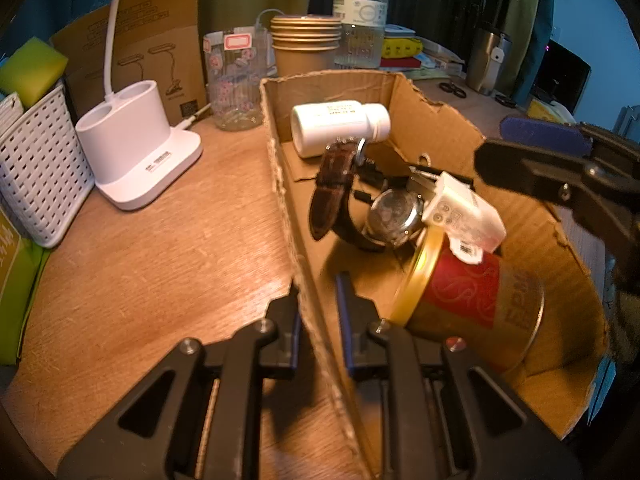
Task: Organize rigid objects
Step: 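Move the right tool to the keys on the desk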
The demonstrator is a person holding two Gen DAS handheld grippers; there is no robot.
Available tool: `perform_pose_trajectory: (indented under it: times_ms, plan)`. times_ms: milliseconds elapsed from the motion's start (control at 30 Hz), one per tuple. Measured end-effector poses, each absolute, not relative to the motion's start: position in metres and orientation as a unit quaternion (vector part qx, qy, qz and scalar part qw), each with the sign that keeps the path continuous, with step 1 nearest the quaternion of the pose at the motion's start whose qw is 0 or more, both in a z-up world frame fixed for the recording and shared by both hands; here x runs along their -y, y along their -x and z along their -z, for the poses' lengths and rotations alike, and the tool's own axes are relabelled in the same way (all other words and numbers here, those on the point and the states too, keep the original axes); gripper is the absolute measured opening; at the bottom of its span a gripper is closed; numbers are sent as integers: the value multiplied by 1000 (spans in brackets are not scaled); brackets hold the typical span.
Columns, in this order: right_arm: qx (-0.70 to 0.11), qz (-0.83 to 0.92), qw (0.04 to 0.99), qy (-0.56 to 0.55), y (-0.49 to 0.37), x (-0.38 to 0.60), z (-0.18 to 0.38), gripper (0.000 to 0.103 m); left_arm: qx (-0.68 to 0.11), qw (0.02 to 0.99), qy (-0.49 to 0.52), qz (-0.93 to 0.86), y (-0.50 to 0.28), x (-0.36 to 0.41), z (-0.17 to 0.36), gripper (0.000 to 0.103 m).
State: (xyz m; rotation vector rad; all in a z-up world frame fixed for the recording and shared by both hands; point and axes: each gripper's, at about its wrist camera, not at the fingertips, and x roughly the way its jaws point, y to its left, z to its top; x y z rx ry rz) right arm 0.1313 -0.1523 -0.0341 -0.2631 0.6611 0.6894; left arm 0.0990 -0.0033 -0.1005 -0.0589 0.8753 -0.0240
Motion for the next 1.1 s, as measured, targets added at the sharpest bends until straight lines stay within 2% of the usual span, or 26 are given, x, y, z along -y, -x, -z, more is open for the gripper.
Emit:
perform_pose_trajectory:
  times_ms: [700, 833, 1100]
  plan:
    - [-316, -294, 896, 101, -147, 179, 31, 59, -424, 905, 28, 11, -99, 4, 101, 16]
    - [-318, -283, 900, 93, -153, 186, 33, 63, -424, 905, 28, 11, -99, 4, 101, 16]
    - [-331, -259, 904, 82, -169, 202, 42, 63, -424, 905, 28, 11, -99, 4, 101, 16]
